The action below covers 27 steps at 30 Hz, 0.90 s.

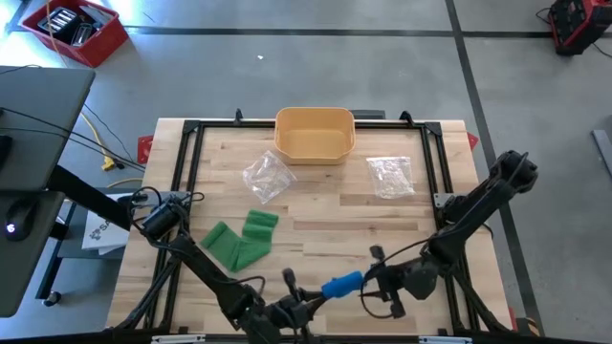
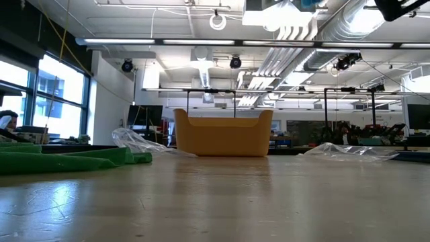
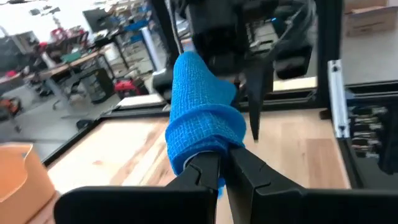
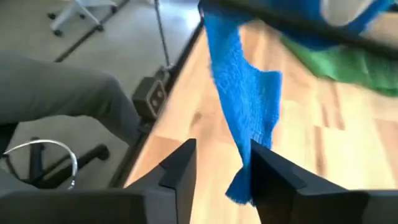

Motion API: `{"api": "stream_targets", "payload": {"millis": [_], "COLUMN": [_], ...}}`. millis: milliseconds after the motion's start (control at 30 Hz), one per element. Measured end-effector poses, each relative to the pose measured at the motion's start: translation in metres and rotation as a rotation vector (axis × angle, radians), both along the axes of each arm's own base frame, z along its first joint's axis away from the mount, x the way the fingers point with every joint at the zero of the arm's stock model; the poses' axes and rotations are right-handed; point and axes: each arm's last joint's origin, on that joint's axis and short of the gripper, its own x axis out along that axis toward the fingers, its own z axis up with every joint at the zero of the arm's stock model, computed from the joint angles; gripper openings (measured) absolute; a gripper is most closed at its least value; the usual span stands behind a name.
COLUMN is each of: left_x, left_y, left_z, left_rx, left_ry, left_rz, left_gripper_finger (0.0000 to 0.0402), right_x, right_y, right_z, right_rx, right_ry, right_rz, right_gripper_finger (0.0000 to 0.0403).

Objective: Roll bandage
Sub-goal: Roll the blue bandage

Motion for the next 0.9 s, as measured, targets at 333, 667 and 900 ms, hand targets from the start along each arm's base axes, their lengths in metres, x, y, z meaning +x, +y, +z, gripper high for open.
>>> {"api": "stream_targets", "payload": {"millis": [333,667,900], "left_x": [0.003,0.01,0.01], "left_y": [0.01,0.017,0.017], "left_z": [-0.004,0.0,0.0], "left_rx": [-0.036,-0.108,-0.118], "left_ry": [-0.015,-0.078,-0.08], "left_rz": [0.109,0.152,0.152], "left_gripper_finger": [0.0007,0.0007,0.0007], "right_x": [-0.032,-0.024,-0.028], "right_y": [0.008,0.041,0.042], "right_z": [0.019,0.001,0.001], "right_rx": [-0.094,-0.167,-0.148], "right_ry": [-0.081,-0.192,-0.213], "right_rz": [-0.049,0.119,0.008], "right_gripper_finger": [0.013,0.013,0.013]}}
